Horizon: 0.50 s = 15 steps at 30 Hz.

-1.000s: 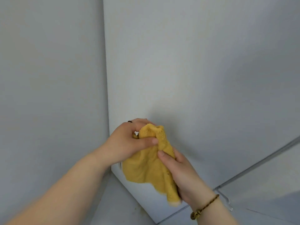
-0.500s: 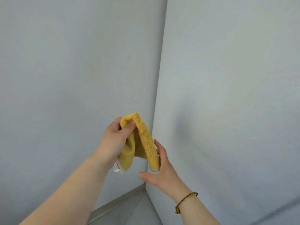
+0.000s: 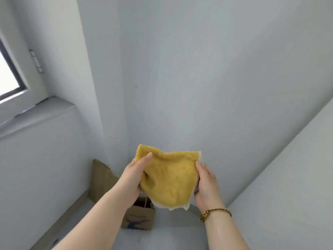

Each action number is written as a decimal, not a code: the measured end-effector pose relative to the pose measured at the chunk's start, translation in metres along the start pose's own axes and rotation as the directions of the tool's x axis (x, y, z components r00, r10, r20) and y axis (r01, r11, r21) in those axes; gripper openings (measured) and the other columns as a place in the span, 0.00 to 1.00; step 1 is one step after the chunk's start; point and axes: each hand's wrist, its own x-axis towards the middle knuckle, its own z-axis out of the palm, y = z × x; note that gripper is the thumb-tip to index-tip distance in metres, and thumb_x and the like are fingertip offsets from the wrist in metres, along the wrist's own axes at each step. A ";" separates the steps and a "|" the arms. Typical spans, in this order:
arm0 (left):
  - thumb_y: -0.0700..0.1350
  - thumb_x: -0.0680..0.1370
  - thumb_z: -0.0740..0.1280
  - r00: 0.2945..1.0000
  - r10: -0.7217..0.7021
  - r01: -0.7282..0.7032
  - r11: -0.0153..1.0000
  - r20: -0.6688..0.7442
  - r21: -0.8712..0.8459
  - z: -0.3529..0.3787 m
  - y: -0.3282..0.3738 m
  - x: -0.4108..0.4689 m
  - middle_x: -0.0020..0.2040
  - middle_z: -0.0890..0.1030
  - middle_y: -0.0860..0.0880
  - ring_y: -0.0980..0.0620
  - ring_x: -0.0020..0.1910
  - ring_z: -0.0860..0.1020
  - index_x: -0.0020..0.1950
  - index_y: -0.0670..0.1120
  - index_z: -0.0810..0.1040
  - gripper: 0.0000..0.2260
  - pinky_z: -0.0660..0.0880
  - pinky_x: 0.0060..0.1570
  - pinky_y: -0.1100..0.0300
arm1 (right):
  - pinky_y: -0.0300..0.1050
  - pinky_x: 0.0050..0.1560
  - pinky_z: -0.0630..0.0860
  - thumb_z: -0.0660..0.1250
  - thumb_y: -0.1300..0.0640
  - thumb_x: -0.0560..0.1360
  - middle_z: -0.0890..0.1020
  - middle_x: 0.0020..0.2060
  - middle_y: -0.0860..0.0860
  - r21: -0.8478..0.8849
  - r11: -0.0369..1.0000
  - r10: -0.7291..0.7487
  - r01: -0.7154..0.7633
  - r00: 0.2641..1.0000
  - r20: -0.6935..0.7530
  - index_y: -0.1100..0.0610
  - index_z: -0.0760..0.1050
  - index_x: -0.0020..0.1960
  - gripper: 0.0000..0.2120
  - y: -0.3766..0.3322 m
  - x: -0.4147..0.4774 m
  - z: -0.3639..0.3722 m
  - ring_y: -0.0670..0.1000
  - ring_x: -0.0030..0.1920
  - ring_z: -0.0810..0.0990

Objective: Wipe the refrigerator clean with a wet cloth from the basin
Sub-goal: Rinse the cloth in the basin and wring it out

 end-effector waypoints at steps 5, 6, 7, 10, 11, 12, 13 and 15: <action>0.51 0.77 0.61 0.955 0.056 -0.105 0.983 -0.291 -0.153 -0.076 -0.006 -0.066 0.50 0.82 0.48 0.51 0.49 0.79 0.57 0.46 0.76 0.13 0.74 0.42 0.58 | 0.46 0.40 0.77 0.64 0.55 0.74 0.81 0.45 0.54 -0.198 0.976 0.155 -0.087 0.919 0.361 0.56 0.73 0.49 0.06 0.043 -0.025 0.070 0.52 0.45 0.80; 0.51 0.77 0.61 0.934 0.074 -0.139 0.977 -0.349 -0.163 -0.091 -0.007 -0.082 0.50 0.82 0.47 0.50 0.50 0.79 0.57 0.46 0.75 0.12 0.75 0.43 0.57 | 0.46 0.41 0.77 0.66 0.56 0.73 0.81 0.46 0.54 -0.268 0.959 0.204 -0.091 0.879 0.432 0.56 0.73 0.50 0.07 0.054 -0.034 0.083 0.52 0.46 0.79; 0.50 0.77 0.61 0.915 0.086 -0.164 0.972 -0.394 -0.169 -0.104 -0.009 -0.097 0.51 0.81 0.46 0.49 0.51 0.79 0.57 0.46 0.75 0.12 0.75 0.45 0.56 | 0.46 0.42 0.76 0.68 0.57 0.72 0.81 0.47 0.54 -0.334 0.939 0.244 -0.079 0.838 0.489 0.56 0.73 0.51 0.09 0.064 -0.043 0.094 0.53 0.47 0.79; 0.49 0.77 0.62 0.822 0.119 -0.246 0.956 -0.557 -0.160 -0.154 -0.027 -0.156 0.53 0.81 0.46 0.47 0.54 0.78 0.58 0.47 0.74 0.12 0.75 0.51 0.53 | 0.47 0.41 0.77 0.72 0.57 0.70 0.82 0.46 0.55 -0.458 0.889 0.330 0.000 0.692 0.642 0.57 0.75 0.52 0.13 0.099 -0.088 0.132 0.54 0.46 0.81; 0.49 0.77 0.62 0.788 0.116 -0.261 0.952 -0.604 -0.158 -0.167 -0.037 -0.178 0.53 0.80 0.46 0.47 0.54 0.78 0.57 0.47 0.74 0.11 0.74 0.53 0.52 | 0.46 0.42 0.78 0.71 0.59 0.70 0.82 0.45 0.54 -0.468 0.883 0.338 0.026 0.656 0.675 0.58 0.76 0.51 0.10 0.112 -0.108 0.142 0.53 0.45 0.81; 0.49 0.77 0.62 0.757 0.111 -0.274 0.949 -0.643 -0.159 -0.180 -0.047 -0.201 0.53 0.80 0.46 0.47 0.54 0.78 0.56 0.47 0.74 0.11 0.74 0.55 0.52 | 0.46 0.43 0.78 0.70 0.60 0.72 0.82 0.44 0.54 -0.480 0.876 0.347 0.050 0.626 0.698 0.58 0.76 0.50 0.07 0.124 -0.127 0.151 0.53 0.44 0.81; 0.49 0.77 0.62 0.722 0.091 -0.279 0.946 -0.686 -0.168 -0.192 -0.061 -0.227 0.53 0.81 0.47 0.48 0.53 0.78 0.56 0.47 0.74 0.11 0.74 0.55 0.52 | 0.47 0.45 0.78 0.68 0.60 0.73 0.82 0.43 0.54 -0.499 0.864 0.372 0.064 0.588 0.718 0.58 0.76 0.48 0.05 0.139 -0.152 0.158 0.53 0.45 0.81; 0.50 0.77 0.63 0.651 0.030 -0.293 0.932 -0.758 -0.214 -0.214 -0.090 -0.281 0.51 0.81 0.47 0.49 0.52 0.79 0.55 0.46 0.75 0.11 0.74 0.53 0.54 | 0.47 0.46 0.78 0.67 0.61 0.73 0.82 0.44 0.56 -0.546 0.833 0.437 0.088 0.500 0.748 0.59 0.77 0.48 0.04 0.171 -0.204 0.167 0.55 0.47 0.80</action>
